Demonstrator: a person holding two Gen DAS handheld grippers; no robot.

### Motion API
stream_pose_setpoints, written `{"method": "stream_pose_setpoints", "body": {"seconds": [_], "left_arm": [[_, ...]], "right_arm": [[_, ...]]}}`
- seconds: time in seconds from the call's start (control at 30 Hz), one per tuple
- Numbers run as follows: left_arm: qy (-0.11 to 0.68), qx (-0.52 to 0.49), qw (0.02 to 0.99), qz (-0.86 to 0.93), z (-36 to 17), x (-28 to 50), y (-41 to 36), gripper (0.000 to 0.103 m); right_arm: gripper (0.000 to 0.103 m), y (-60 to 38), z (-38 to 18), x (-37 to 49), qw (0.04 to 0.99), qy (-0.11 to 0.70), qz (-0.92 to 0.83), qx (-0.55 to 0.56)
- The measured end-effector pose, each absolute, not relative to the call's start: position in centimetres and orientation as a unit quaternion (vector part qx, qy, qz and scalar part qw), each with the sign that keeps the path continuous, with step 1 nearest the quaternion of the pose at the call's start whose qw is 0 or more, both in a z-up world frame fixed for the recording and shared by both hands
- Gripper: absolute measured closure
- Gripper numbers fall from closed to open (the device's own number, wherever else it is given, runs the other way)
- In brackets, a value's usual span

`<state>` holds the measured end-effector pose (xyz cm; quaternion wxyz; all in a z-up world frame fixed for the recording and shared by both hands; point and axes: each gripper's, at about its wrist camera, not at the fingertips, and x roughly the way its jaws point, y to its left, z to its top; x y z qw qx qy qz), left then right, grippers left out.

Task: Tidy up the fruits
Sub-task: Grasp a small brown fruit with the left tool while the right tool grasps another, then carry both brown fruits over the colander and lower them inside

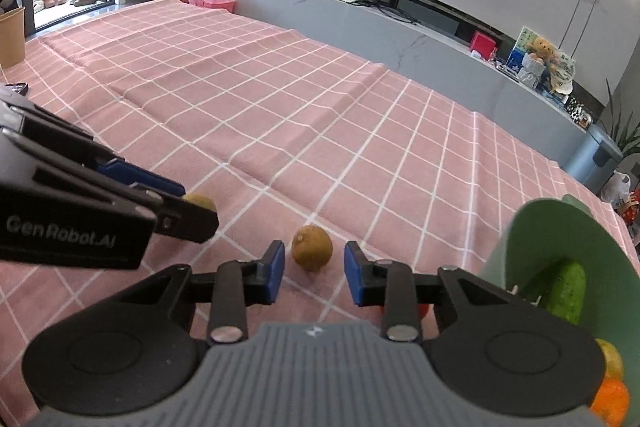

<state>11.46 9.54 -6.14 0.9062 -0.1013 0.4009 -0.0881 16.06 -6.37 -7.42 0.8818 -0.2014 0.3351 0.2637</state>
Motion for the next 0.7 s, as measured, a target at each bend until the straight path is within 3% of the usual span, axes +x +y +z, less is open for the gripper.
{"method": "stream_pose_setpoints", "body": {"seconds": [0.13,0.7], "left_arm": [[0.401,-0.103,0.906,-0.091,-6.2,11.4,9.7,0.075],[0.381,-0.103,0.914,-0.093,-3.7,9.6,8.5,0.075]], "right_arm": [[0.084,-6.2,-7.8,16.3,0.878,0.346,0.263,-0.201],[0.086,-7.9,-3.6,14.0,0.884,0.326,0.273,-0.194]]}}
